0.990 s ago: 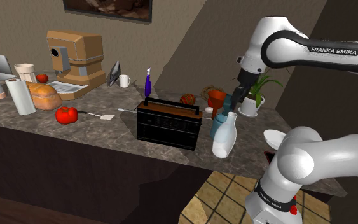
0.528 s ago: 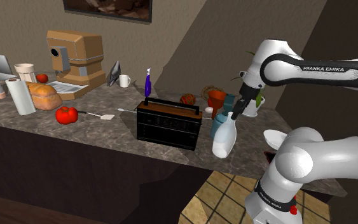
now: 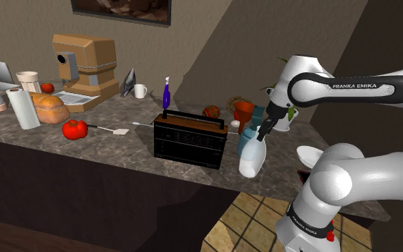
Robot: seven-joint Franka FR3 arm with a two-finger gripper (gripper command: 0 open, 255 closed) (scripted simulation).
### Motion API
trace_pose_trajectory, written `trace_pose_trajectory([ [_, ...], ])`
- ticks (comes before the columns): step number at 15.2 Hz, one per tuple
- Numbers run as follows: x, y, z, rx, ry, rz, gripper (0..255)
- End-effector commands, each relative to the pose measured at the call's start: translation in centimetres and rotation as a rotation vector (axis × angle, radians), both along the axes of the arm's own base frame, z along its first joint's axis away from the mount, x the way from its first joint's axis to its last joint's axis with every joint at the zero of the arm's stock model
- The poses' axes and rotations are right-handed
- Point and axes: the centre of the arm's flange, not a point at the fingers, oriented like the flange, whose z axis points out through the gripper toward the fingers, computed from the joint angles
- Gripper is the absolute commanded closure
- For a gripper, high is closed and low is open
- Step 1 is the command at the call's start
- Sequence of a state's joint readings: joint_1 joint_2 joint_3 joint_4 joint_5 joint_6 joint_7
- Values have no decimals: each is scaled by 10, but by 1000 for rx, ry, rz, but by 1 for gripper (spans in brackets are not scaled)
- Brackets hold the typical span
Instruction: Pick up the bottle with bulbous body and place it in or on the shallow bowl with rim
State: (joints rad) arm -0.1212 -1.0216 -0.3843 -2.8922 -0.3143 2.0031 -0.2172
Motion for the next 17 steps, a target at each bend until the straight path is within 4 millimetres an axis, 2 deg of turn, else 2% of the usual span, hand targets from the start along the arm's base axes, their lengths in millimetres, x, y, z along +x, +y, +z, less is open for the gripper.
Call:
trace_pose_trajectory([
  [1,0,0,-1,0,0,0,0],
  [5,0,0,-1,0,0,0,0],
  [6,0,0,-1,0,0,0,255],
  [15,0,0,-1,0,0,0,255],
  [17,0,0,10,0,0,0,255],
])
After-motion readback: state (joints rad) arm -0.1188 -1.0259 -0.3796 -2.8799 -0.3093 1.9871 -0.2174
